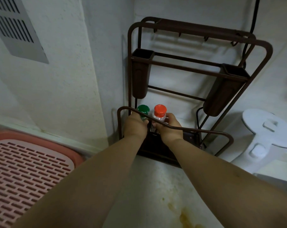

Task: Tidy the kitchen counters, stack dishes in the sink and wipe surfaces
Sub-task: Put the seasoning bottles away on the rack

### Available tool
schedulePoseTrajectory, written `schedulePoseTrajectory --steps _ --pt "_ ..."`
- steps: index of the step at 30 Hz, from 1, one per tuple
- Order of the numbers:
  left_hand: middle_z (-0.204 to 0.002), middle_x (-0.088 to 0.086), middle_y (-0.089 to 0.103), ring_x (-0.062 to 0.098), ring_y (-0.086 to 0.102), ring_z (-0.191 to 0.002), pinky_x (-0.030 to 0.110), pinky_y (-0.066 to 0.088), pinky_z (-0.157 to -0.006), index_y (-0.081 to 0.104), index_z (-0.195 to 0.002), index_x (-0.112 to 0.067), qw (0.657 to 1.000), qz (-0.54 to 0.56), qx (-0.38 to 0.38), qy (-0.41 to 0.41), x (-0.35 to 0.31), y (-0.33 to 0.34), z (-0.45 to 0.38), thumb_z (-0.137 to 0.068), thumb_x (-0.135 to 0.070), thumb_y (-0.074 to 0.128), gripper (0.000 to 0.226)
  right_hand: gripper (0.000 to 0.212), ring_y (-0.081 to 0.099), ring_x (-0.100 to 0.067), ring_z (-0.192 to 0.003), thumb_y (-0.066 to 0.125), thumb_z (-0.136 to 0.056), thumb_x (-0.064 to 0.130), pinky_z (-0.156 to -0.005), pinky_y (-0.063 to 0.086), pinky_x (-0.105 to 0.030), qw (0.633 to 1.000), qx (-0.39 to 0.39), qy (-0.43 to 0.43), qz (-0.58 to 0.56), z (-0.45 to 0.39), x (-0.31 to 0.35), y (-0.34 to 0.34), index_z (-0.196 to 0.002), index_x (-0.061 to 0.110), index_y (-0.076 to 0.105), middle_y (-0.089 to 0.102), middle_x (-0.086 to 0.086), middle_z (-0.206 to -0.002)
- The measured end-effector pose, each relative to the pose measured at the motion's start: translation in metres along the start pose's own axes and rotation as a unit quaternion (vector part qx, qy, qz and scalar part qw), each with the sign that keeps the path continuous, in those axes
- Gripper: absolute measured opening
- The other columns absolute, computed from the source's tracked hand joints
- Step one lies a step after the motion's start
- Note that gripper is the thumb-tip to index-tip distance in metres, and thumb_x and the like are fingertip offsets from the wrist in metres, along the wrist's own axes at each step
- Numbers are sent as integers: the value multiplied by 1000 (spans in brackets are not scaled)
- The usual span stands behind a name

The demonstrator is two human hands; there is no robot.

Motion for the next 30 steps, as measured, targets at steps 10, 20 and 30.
schedulePoseTrajectory --steps 10,20,30 --pt "-114 10 63 24 61 -105 25 45 -80 54 -122 -8 994 -109 -11 12 1 -10 11 -94 -10 49 28 63 61 -27 -102 60 -90 26 -92 52 -40 997 -5 50 54 12 4 -15 -145 22 29 61 -7 -119" --pt "-120 14 61 29 57 -112 33 46 -89 62 -115 -4 958 -205 191 61 -18 -18 103 -93 -26 49 33 26 57 -24 -112 57 -90 16 -97 43 -29 985 64 -22 161 116 20 -81 -115 14 61 63 -7 -117" --pt "-108 14 70 30 64 -103 37 53 -91 70 -103 -4 942 -125 253 181 -117 38 245 -89 -19 54 26 5 64 -25 -99 59 -87 18 -86 49 -31 982 26 -17 185 208 -47 -235 -87 23 62 68 -7 -106"
Point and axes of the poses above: each hand's wrist, its own z-axis away from the middle knuckle, its own y-axis out of the palm, x = y × z, the point moved 4 cm from there along -z, towards the middle knuckle
